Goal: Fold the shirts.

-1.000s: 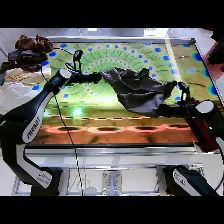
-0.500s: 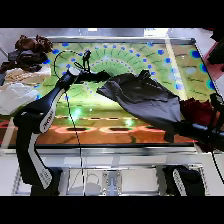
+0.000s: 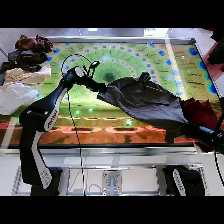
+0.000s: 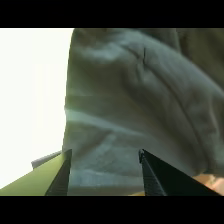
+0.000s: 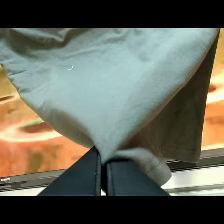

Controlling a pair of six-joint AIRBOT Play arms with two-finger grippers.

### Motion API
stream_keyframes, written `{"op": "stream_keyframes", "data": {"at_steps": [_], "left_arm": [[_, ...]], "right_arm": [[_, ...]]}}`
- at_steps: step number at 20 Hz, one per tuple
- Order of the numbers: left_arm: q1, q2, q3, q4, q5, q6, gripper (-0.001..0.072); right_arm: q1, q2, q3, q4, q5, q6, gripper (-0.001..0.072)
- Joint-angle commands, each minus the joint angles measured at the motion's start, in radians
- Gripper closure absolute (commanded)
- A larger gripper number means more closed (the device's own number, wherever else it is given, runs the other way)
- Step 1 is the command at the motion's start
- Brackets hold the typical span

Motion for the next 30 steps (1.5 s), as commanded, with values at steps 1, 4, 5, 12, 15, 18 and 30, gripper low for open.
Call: {"op": "stream_keyframes", "data": {"at_steps": [1,4,5,12,15,18,30], "left_arm": [[-0.008,-0.014,0.005,0.032,-0.030,0.010,0.0200],[-0.007,-0.014,0.005,0.071,-0.010,0.007,0.0200],[-0.007,-0.014,0.005,0.098,-0.002,0.007,0.0200],[-0.008,-0.014,0.005,0.101,-0.004,-0.001,0.0236],[-0.007,-0.014,0.005,0.053,-0.024,0.000,0.0647],[-0.007,-0.014,0.005,0.019,-0.050,0.010,0.0698],[0.013,0.340,0.238,0.175,-0.073,-0.056,0.0699]], "right_arm": [[0.001,0.002,0.000,0.000,-0.018,0.005,0.0679],[0.001,0.002,0.000,0.016,-0.024,0.005,0.0679],[0.001,0.002,0.000,0.023,-0.034,0.005,0.0679],[0.001,0.002,0.000,0.042,-0.080,0.005,0.0679],[0.001,0.002,0.000,0.042,-0.096,0.005,0.0679],[0.001,0.002,0.000,0.040,-0.122,0.004,0.0679],[0.001,-0.011,0.109,-0.118,-0.214,-0.024,0.0680]]}}
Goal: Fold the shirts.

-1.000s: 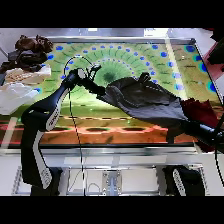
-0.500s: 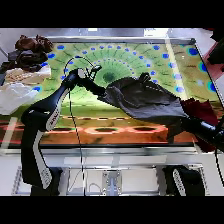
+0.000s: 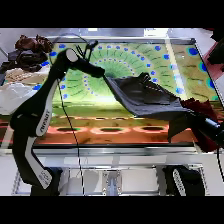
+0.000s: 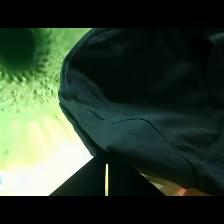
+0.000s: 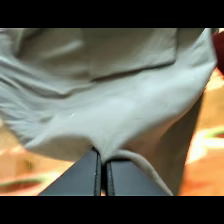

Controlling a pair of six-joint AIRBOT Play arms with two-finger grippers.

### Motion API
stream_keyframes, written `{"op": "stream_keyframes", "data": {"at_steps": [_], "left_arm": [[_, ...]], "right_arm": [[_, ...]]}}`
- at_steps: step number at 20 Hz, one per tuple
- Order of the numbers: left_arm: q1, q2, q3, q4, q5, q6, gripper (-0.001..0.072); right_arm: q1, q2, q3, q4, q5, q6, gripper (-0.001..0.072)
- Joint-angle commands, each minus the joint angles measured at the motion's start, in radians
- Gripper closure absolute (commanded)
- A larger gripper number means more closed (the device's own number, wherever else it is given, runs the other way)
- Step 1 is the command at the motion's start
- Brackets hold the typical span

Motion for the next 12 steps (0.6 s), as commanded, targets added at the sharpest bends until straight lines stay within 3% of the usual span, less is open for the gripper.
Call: {"op": "stream_keyframes", "data": {"at_steps": [1,5,9,12], "left_arm": [[0.010,0.202,0.029,0.175,-0.003,-0.032,0.0699],[0.008,0.466,0.029,0.395,-0.008,-0.102,0.0700],[0.008,0.641,0.029,0.442,-0.075,-0.118,0.0700],[0.008,0.717,0.029,0.486,-0.012,-0.140,0.0700]], "right_arm": [[0.001,-0.014,0.126,-0.109,-0.014,-0.028,0.0681],[0.001,-0.055,0.380,-0.126,0.020,-0.094,0.0680],[0.001,-0.146,0.500,-0.059,0.024,-0.180,0.0681],[0.001,-0.254,0.561,0.016,0.010,-0.239,0.0681]]}}
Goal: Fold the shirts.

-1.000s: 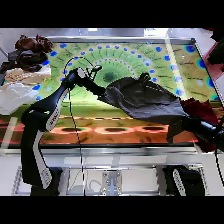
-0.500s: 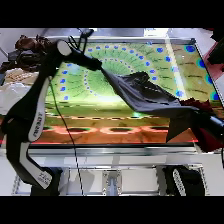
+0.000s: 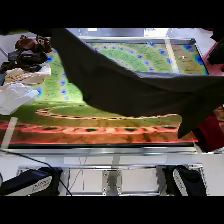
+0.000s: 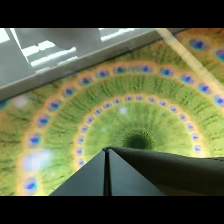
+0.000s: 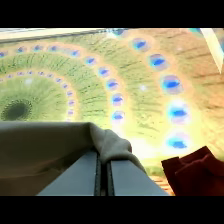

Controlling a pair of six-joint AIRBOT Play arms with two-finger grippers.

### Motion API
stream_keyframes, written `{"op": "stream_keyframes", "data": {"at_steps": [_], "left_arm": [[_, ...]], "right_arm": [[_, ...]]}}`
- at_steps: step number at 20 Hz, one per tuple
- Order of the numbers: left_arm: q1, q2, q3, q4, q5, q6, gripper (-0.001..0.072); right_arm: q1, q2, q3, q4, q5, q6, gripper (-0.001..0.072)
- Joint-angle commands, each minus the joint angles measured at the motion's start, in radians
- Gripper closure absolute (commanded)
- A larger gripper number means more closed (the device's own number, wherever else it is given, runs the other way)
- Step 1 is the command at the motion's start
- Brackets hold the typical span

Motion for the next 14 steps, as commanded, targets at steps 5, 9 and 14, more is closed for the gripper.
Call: {"op": "stream_keyframes", "data": {"at_steps": [5,9,14], "left_arm": [[0.001,0.124,-0.011,0.231,0.091,-0.095,0.0701],[0.001,0.050,-0.084,0.269,0.164,-0.119,0.0701],[0.003,-0.207,-0.085,0.328,0.284,-0.185,0.0702]], "right_arm": [[0.001,-0.209,0.122,0.228,0.007,-0.106,0.0681],[0.002,-0.348,0.121,0.383,0.041,-0.158,0.0681],[0.002,-0.579,0.121,0.376,-0.026,-0.181,0.0680]]}}
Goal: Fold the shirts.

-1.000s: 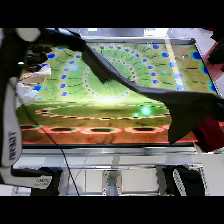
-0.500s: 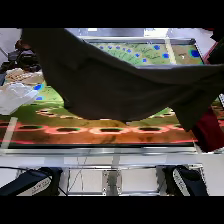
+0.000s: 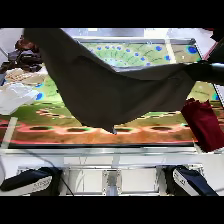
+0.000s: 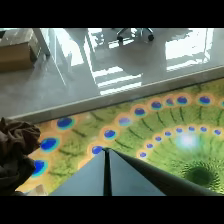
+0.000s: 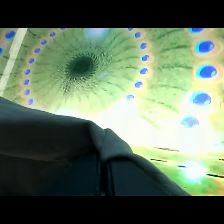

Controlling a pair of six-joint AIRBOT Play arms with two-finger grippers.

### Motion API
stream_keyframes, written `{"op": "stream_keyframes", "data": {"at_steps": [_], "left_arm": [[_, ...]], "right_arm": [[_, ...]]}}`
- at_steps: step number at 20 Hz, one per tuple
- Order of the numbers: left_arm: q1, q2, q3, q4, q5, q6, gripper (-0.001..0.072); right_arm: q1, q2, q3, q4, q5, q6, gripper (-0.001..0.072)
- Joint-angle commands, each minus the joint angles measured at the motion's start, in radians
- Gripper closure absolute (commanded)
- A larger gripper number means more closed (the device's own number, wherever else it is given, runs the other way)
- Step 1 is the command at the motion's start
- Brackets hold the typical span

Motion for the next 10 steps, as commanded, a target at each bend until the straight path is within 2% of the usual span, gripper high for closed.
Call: {"op": "stream_keyframes", "data": {"at_steps": [1,6,9,10], "left_arm": [[0.006,-0.194,-0.006,0.052,0.090,-0.062,0.0701],[0.012,-0.506,-0.006,0.059,0.332,-0.180,0.0701],[0.012,-0.601,-0.006,0.055,0.510,-0.254,0.0699],[0.012,-0.610,-0.006,0.054,0.556,-0.293,0.0674]], "right_arm": [[0.000,-0.180,0.002,0.029,-0.081,-0.026,0.0680],[0.000,-0.465,0.002,0.029,-0.328,-0.027,0.0680],[0.001,-0.584,0.002,0.045,-0.515,-0.024,0.0679],[0.000,-0.614,0.002,0.059,-0.579,-0.024,0.0674]]}}
